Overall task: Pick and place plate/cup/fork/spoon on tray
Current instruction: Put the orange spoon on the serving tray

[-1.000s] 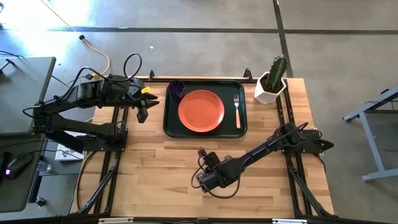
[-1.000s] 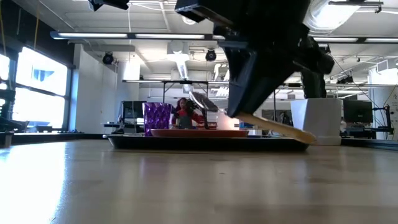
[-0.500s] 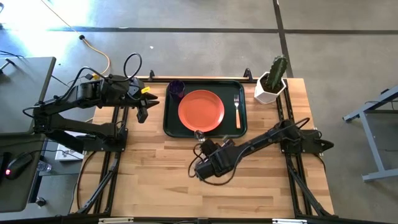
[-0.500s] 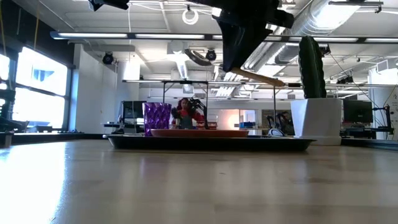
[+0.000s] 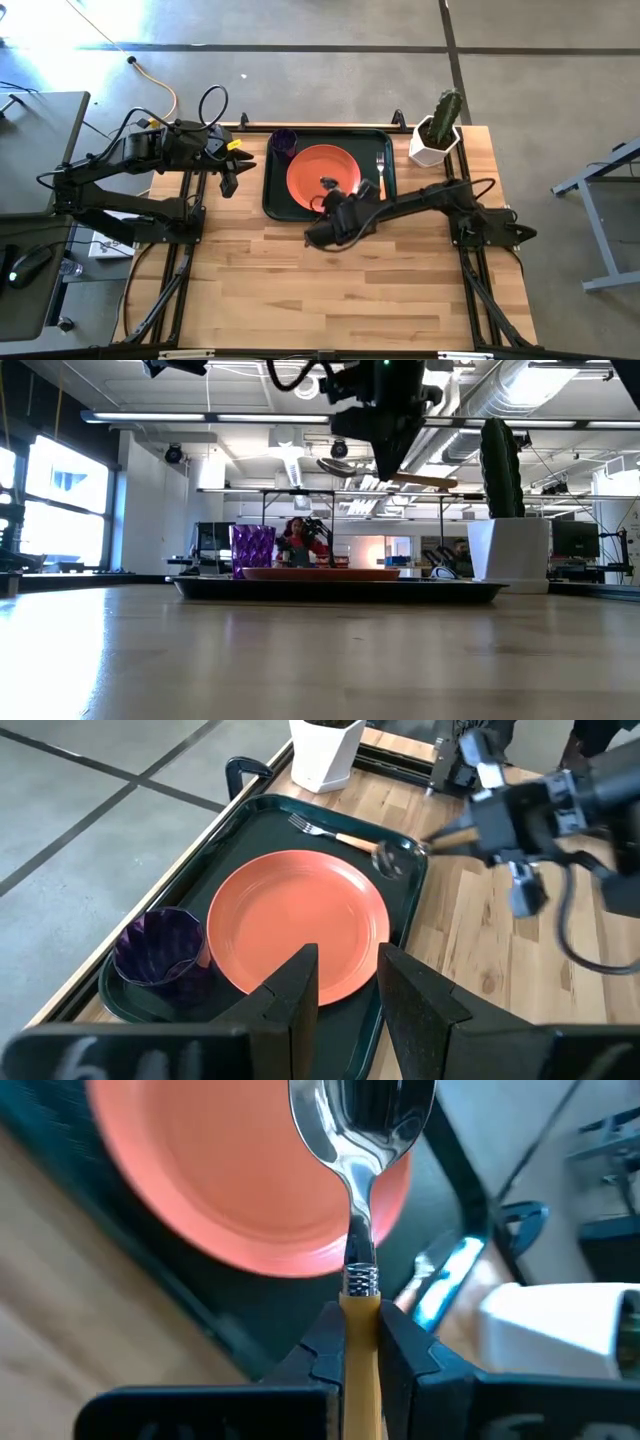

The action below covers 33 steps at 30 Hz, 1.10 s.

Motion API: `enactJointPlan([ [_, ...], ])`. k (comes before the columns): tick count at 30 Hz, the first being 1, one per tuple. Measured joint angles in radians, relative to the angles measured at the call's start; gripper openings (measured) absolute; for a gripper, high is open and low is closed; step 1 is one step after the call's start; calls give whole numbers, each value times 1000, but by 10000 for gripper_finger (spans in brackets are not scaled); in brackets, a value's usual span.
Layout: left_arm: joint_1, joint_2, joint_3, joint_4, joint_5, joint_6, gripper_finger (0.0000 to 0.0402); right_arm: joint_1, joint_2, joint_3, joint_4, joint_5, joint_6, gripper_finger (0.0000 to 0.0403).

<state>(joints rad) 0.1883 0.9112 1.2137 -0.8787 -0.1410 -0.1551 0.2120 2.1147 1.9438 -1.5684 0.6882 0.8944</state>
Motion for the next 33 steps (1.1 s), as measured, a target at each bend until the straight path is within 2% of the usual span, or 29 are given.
enactJointPlan([
  [16,0,0,0,1,-3,2,94,-193,-32,-23,-1,92,-274,10],
  [25,0,0,0,1,-4,2,94,-314,-269,-356,33,70,-191,10],
  [33,0,0,0,1,-38,2,94,-424,-479,-562,220,-70,-50,10],
])
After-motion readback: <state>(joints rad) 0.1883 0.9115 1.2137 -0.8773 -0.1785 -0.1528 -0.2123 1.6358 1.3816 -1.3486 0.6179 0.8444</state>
